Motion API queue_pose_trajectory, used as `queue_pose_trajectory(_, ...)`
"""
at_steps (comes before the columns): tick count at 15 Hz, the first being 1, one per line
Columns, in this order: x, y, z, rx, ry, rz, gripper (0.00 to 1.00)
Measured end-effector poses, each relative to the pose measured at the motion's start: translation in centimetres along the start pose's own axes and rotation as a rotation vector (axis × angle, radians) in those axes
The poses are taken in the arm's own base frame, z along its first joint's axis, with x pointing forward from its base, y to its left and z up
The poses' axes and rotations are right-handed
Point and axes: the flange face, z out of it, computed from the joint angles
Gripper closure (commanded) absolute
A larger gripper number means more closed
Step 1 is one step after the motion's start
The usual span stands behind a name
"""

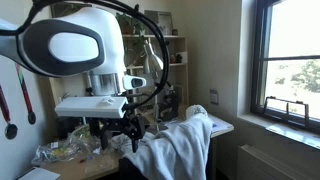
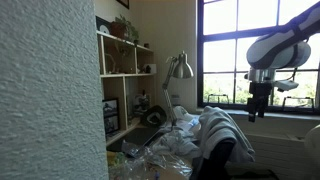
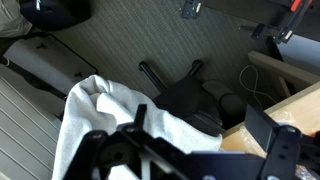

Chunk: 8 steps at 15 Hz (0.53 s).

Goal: Pull the chair out of the desk

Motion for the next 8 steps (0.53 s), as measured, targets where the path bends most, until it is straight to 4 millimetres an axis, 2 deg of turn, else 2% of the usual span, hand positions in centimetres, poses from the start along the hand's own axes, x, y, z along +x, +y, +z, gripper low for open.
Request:
queue_pose_trajectory(5,0.08,-0.04,0.01,0.001,0.001,0.007,0.0)
queue_pose_trajectory(8,0.86,0.04,-0.12,0.01,0.034,0.07,0.0)
